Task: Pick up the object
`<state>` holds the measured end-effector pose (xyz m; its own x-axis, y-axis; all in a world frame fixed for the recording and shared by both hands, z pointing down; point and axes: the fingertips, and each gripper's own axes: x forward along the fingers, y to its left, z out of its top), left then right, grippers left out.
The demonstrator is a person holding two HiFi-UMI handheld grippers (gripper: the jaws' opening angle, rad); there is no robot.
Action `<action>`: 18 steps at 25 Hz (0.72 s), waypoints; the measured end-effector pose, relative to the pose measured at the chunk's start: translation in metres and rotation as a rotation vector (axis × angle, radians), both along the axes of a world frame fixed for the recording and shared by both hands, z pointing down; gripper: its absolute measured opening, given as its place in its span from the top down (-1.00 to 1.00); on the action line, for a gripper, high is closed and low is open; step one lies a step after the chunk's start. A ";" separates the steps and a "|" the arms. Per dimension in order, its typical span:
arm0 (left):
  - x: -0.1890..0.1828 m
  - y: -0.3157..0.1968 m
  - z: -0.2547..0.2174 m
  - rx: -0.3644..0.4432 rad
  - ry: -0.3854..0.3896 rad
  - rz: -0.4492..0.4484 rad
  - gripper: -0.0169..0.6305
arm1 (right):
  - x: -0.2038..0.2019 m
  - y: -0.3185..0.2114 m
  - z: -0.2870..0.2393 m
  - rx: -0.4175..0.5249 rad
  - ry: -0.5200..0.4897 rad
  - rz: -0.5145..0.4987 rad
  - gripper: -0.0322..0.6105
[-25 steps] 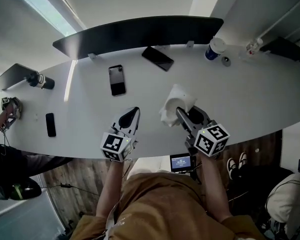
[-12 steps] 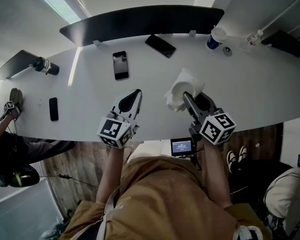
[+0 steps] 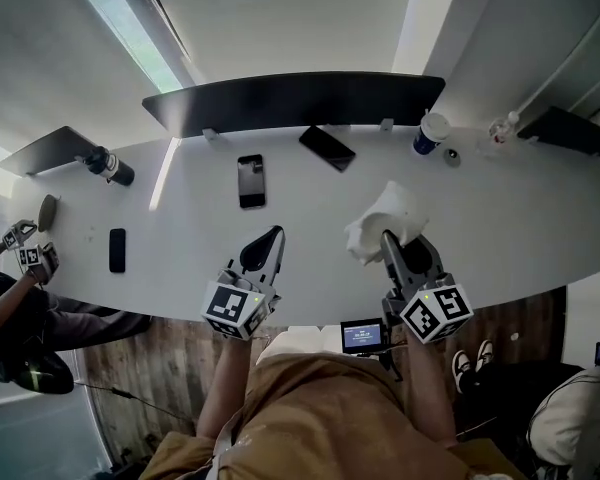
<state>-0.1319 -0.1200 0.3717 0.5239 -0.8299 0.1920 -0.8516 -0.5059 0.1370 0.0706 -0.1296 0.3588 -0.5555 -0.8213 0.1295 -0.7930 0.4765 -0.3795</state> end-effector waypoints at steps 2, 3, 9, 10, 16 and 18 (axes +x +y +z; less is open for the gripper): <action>-0.002 -0.002 -0.003 0.009 -0.004 -0.012 0.93 | -0.002 -0.002 -0.006 0.009 -0.004 0.004 0.45; -0.004 -0.004 -0.007 0.020 -0.006 -0.021 0.93 | -0.002 -0.003 -0.007 0.013 -0.002 0.004 0.45; -0.012 -0.013 -0.021 0.059 -0.018 -0.050 0.93 | -0.002 -0.009 -0.011 0.035 0.007 0.005 0.45; -0.014 -0.014 -0.023 0.061 -0.016 -0.058 0.93 | -0.002 -0.010 -0.011 0.035 0.006 0.008 0.45; -0.021 -0.020 -0.035 0.102 -0.028 -0.115 0.93 | 0.001 -0.016 -0.026 0.070 0.013 0.027 0.45; -0.022 -0.021 -0.036 0.113 -0.035 -0.113 0.93 | 0.001 -0.016 -0.028 0.093 0.023 0.032 0.45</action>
<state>-0.1535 -0.1409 0.3357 0.4208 -0.9004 0.1105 -0.9071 -0.4174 0.0536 0.0718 -0.1454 0.3310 -0.5266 -0.8476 0.0649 -0.8165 0.4831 -0.3162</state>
